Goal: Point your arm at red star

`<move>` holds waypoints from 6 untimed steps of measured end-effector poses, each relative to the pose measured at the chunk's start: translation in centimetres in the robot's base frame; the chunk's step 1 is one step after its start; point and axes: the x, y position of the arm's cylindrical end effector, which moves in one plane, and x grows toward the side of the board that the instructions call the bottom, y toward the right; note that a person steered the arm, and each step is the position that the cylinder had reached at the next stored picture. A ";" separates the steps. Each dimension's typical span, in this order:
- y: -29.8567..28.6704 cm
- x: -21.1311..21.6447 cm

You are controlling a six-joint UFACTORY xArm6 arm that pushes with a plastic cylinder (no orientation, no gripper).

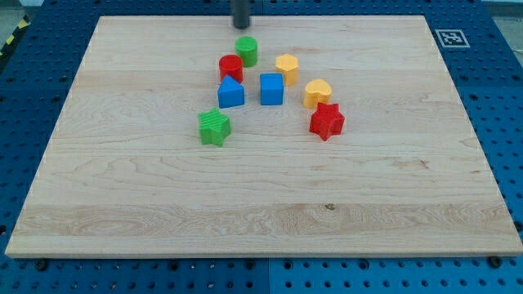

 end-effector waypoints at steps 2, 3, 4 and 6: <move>8.9 9.0; 11.5 9.4; 12.2 11.7; 13.0 17.4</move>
